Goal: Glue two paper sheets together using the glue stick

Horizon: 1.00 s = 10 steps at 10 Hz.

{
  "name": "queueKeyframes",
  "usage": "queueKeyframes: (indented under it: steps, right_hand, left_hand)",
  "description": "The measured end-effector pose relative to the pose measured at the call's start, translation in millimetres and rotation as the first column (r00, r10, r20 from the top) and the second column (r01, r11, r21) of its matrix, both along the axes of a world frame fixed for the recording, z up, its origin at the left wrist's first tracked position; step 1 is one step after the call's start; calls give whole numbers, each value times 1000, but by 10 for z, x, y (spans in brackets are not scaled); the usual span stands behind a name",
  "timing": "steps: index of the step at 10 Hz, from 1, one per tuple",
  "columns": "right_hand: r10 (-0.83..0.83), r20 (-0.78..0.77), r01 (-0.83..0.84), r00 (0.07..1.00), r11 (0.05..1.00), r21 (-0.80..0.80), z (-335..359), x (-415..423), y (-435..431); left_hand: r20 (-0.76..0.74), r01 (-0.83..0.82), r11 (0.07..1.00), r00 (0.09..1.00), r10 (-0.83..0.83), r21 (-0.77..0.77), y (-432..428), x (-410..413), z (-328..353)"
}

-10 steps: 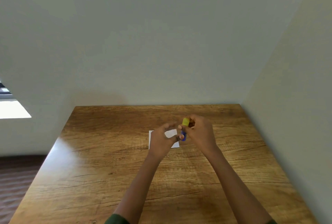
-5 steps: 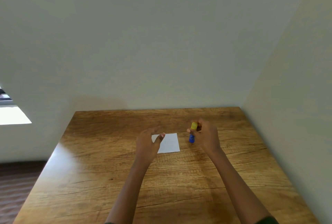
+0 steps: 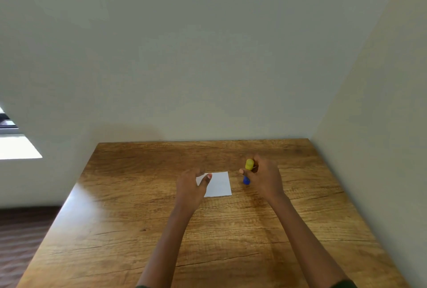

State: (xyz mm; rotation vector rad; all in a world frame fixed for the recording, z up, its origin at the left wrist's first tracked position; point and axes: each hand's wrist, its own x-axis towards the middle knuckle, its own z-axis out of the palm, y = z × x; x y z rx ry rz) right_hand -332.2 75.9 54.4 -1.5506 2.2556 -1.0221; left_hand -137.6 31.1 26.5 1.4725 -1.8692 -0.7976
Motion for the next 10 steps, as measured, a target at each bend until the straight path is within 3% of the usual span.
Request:
queueKeyframes:
  steps: [3, 8, 10]
  right_hand:
    - [-20, -26, 21, 999, 999, 42, -7, 4, 17]
    - [0, -57, 7, 998, 992, 125, 18, 9, 33]
    - [4, -237, 36, 971, 986, 160, 187, 45, 130]
  left_hand:
    - [-14, -1, 1000, 1000, 1, -22, 11, 7, 18]
    - [92, 14, 996, 996, -6, -90, -65, 44, -66]
    - [145, 1, 993, 989, 16, -114, -126, 50, -32]
